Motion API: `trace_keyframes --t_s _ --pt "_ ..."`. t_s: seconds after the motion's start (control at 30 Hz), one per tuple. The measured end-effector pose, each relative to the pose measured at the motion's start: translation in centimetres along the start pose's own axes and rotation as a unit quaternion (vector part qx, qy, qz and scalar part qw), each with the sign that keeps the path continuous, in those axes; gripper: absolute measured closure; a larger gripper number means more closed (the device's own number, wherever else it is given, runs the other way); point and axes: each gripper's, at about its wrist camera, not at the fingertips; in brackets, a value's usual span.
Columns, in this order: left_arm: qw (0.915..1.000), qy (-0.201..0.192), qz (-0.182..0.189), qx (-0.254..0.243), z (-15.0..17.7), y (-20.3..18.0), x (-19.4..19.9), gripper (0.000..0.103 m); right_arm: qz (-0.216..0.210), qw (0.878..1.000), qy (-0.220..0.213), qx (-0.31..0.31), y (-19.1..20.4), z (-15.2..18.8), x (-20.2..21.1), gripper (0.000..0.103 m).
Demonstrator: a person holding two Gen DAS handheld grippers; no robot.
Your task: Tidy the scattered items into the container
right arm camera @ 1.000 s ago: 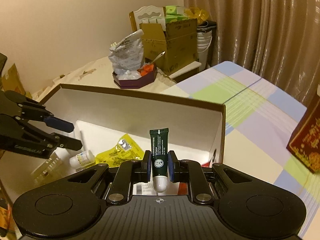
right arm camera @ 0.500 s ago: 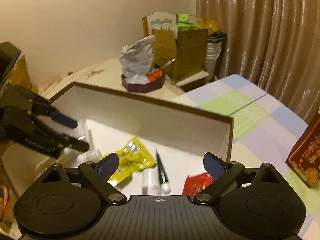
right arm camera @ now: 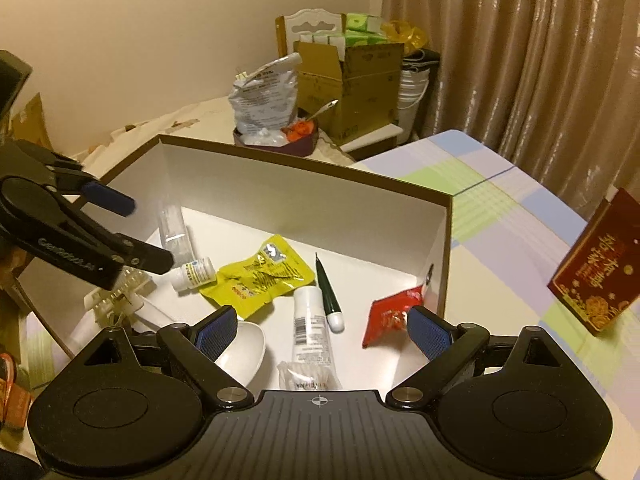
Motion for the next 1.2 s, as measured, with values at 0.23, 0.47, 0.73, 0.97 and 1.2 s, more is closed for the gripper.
trace_keyframes --t_s 0.23,0.47,0.73,0.97,1.2 --pt "0.9996 -0.017 -0.02 0.008 1.0 -0.5 2.1 0.014 0.017 1.0 -0.006 -0.019 0.2 0.5 1.4 0.006" --pt "0.9986 -0.033 -0.037 0.016 2.0 -0.9 4.3 0.011 0.021 0.999 -0.018 -0.03 0.5 0.6 3.2 0.006" --pt "0.997 -0.049 -0.054 0.026 3.4 -1.7 7.0 0.007 0.031 0.999 -0.029 -0.02 1.5 1.4 5.6 0.006" --pt "0.9956 -0.065 -0.062 0.026 5.0 -3.2 9.4 0.007 0.034 0.999 -0.037 -0.018 2.3 2.4 7.9 0.006" --pt "0.9932 -0.078 -0.08 0.033 6.5 -4.4 11.5 0.007 0.027 0.998 -0.047 -0.019 2.9 3.3 9.9 0.006"
Point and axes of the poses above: each gripper's, at about its wrist camera, not at the fingertips, and x roughly against the way its jaws point, y to its left, z to its underside, and after that the axes turned 9 degrees about x, right-handed
